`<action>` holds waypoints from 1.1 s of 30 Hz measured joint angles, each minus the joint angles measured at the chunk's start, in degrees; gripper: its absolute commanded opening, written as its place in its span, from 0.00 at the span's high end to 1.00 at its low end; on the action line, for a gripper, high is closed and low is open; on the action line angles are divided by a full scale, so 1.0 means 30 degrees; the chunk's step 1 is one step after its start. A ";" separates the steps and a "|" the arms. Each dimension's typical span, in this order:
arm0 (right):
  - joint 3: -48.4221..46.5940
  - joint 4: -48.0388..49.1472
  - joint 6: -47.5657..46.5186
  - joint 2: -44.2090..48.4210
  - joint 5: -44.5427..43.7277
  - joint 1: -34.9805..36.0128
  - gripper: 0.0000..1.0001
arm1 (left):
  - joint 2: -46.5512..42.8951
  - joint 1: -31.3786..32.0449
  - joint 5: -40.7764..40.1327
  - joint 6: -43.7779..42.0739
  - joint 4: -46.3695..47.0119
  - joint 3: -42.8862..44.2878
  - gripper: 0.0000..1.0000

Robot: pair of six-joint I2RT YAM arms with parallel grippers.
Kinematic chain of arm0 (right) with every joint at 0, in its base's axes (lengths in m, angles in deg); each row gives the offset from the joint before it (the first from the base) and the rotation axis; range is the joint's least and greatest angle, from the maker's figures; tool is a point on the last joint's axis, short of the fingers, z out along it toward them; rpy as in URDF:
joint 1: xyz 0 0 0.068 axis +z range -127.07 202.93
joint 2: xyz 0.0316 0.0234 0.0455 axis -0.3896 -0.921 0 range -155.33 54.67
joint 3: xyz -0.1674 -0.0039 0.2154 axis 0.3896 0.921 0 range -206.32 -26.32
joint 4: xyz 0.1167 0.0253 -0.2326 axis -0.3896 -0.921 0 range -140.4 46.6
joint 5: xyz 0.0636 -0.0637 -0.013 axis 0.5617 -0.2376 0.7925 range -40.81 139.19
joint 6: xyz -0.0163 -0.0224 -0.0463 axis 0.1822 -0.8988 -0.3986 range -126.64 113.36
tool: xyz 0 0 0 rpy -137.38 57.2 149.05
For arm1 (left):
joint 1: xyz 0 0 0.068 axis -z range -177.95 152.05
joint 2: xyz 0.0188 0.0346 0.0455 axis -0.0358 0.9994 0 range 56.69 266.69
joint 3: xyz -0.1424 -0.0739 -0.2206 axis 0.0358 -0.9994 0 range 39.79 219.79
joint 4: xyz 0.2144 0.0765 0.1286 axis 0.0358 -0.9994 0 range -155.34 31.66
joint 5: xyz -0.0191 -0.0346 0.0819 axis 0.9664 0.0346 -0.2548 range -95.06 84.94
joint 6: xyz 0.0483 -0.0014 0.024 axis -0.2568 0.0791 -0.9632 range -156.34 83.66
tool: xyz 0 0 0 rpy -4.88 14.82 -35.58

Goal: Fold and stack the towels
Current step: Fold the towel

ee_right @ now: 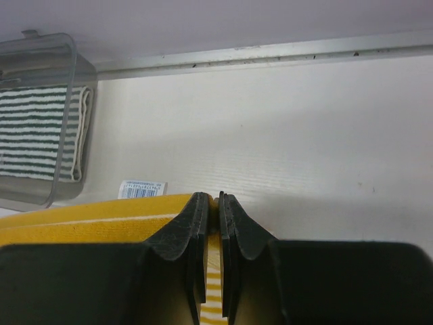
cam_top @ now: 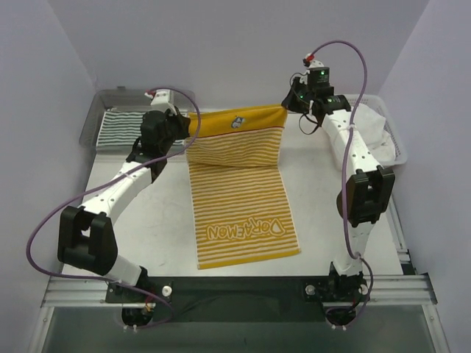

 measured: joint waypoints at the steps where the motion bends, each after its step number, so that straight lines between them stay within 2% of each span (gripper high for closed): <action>1: -0.0430 0.0007 -0.0109 -0.0350 -0.0058 0.0000 1.00 | 0.0481 -0.0109 0.0058 -0.0146 0.0117 0.0466 1.00; 13: -0.1537 0.2011 -0.0998 -0.0962 -0.0736 -0.0721 1.00 | 0.4663 -0.0401 0.1253 -0.0721 0.0889 0.4648 1.00; 24: -0.2463 0.3155 -0.1566 -0.1486 -0.1195 -0.0911 1.00 | 0.6470 -0.0503 0.1712 -0.0721 0.1035 0.7089 1.00; 28: -0.1464 0.3504 -0.1712 -0.1333 -0.1151 -0.0918 1.00 | 0.6448 -0.0583 0.1982 -0.0729 0.0984 0.7031 1.00; 33: 0.2295 0.3738 -0.1727 0.0313 -0.0466 -0.0984 1.00 | 0.5107 -0.0605 0.2404 -0.0619 0.0758 0.4947 1.00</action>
